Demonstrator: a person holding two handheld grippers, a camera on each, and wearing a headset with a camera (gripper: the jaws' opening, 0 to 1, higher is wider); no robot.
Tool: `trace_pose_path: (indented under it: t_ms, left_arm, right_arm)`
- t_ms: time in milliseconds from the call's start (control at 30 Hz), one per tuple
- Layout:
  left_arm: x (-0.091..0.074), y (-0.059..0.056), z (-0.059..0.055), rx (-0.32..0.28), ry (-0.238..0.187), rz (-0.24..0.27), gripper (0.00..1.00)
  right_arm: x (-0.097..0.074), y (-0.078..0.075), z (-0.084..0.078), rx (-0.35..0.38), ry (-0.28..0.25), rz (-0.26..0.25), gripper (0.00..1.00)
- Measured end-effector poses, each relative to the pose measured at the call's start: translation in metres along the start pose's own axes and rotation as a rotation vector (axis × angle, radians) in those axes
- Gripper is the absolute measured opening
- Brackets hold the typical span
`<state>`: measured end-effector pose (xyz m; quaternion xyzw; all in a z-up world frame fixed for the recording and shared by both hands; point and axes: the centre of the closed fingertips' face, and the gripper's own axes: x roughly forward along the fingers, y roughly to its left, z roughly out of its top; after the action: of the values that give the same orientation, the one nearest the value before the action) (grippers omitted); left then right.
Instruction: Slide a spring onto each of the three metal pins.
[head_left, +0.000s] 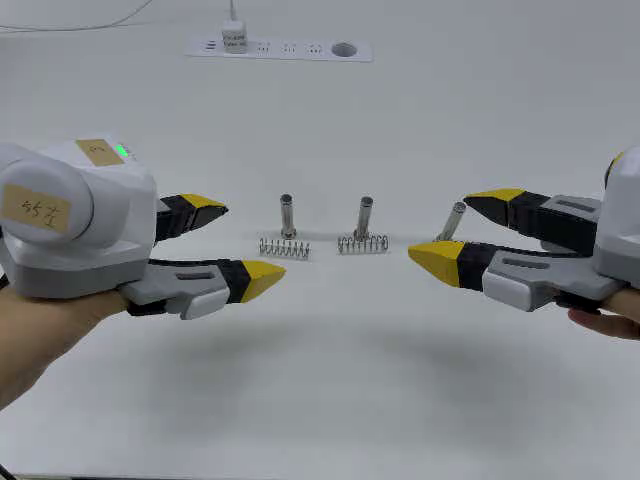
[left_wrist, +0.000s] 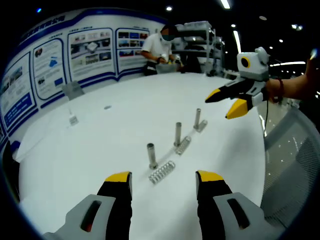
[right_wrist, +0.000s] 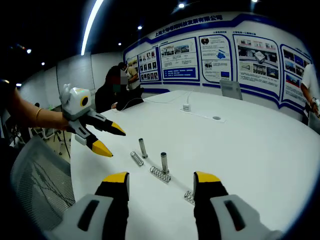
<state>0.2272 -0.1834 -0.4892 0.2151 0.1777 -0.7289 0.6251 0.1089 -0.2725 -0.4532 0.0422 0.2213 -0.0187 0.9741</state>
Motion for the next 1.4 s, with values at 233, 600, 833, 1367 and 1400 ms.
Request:
trace_pose_path:
  t_ms: [233,600,833,1367,1400]
  left_arm:
    - [0.015,0.012,-0.011,0.039,0.033,-0.024,0.48]
    - [0.036,0.016,-0.018,0.060,0.049,-0.109,0.38]
    - [0.046,0.012,-0.022,0.090,0.062,-0.152,0.32]
    - [0.047,0.006,-0.027,0.228,0.102,-0.206,0.14]
    - [0.047,0.005,-0.028,0.237,0.104,-0.210,0.13]
  right_arm:
    - [-0.001,0.011,-0.008,-0.008,0.022,0.043,0.62]
    - [-0.006,0.022,-0.015,0.021,0.036,0.086,0.71]
    - [-0.006,0.021,-0.018,0.028,0.038,0.079,0.71]
    - [-0.005,0.013,-0.019,0.034,0.049,0.041,0.68]
    - [-0.005,0.014,-0.020,0.033,0.050,0.041,0.68]
